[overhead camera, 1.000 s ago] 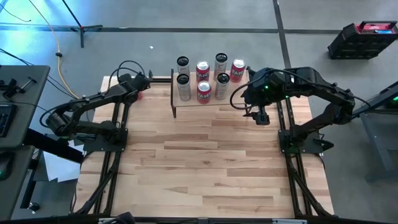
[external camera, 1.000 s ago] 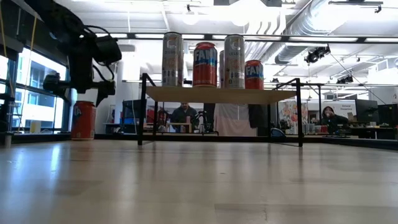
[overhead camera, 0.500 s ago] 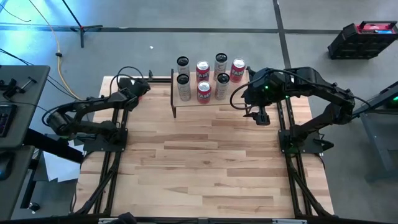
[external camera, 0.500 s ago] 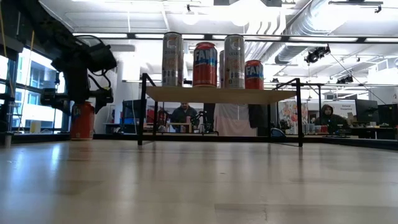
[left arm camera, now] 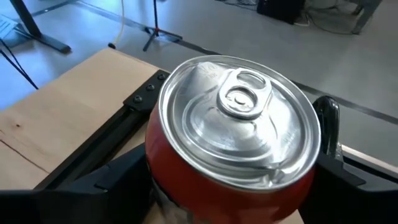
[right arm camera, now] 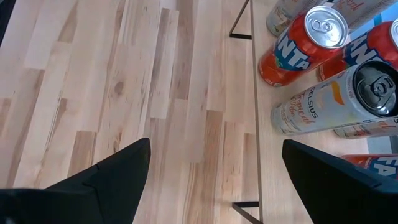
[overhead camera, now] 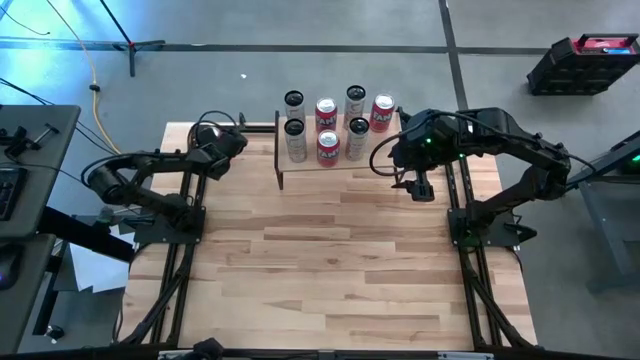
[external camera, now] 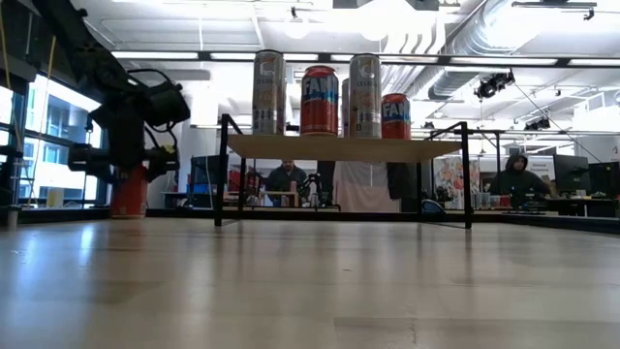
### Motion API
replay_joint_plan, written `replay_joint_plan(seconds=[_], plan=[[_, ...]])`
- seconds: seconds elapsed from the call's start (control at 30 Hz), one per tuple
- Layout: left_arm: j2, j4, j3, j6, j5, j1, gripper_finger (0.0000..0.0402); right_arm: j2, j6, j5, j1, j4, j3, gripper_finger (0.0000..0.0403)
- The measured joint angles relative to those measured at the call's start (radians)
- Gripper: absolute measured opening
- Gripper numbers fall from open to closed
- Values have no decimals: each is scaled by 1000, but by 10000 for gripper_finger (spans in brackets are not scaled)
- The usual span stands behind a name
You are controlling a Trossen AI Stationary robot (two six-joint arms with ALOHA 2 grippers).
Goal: Place canned beverage on shelf
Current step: Put the red soda can on the shelf aligned with the other red soda can
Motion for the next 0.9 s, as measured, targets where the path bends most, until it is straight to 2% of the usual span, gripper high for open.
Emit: replay_joint_plan(seconds=[0.17, 0.3, 0.47, 0.67, 0.77, 0.9], plan=[[-12, 24, -1, 79, 21, -39, 294, 0, 0, 0, 0, -1, 0, 348], [-47, -28, -1, 105, 40, -103, 292, 0, 8, -11, 0, -1, 0, 348], [-124, -186, -2, 96, 55, -214, 291, 0, 27, -23, 18, -1, 0, 348], [-290, -417, -5, 83, 95, -346, 291, 0, 50, -23, 67, -1, 0, 348], [-380, -451, -5, 121, 160, -403, 290, 0, 61, -23, 86, -1, 0, 348], [-468, -437, -4, 264, 274, -496, 290, 0, 86, -23, 105, 0, 0, 348]])
